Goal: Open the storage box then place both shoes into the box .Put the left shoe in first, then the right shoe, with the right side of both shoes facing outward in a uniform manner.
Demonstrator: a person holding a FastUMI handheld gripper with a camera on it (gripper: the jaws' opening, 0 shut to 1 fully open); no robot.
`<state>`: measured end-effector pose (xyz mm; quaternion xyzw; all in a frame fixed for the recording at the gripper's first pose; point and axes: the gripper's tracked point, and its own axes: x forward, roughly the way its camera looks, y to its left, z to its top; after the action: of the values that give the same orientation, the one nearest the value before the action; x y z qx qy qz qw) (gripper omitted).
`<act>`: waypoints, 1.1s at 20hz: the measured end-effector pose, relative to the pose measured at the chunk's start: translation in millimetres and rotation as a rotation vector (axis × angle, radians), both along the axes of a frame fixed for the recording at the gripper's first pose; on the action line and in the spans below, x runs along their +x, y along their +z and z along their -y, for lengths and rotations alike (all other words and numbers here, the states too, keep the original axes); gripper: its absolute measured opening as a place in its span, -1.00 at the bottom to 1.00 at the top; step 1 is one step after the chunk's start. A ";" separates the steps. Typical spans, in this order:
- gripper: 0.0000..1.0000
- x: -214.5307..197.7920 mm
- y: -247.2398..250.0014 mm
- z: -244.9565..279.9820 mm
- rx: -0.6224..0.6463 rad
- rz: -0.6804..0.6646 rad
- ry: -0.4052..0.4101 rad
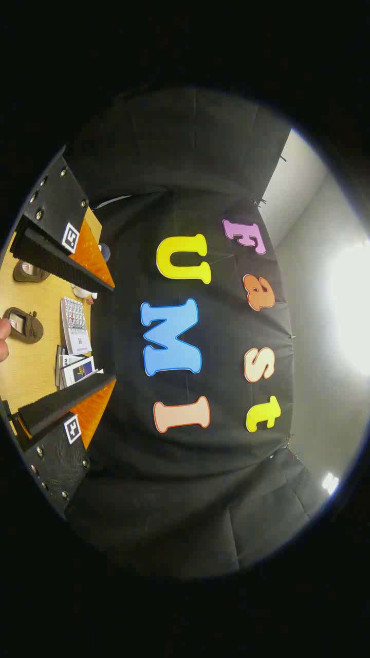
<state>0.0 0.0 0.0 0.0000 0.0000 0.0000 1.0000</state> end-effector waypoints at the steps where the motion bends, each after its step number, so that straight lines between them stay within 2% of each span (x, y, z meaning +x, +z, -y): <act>1: 0.97 0.4 2.3 1.5 -0.003 0.003 -0.011; 10: 0.96 -4.6 14.5 -17.8 -0.028 0.015 -0.070; 19: 0.97 3.8 -0.4 -30.3 -0.032 -0.001 -0.060; 22: 0.97 13.1 -16.6 -38.1 -0.012 -0.031 -0.026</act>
<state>13.1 38.1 -16.6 -0.0062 0.0157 -0.0132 0.9998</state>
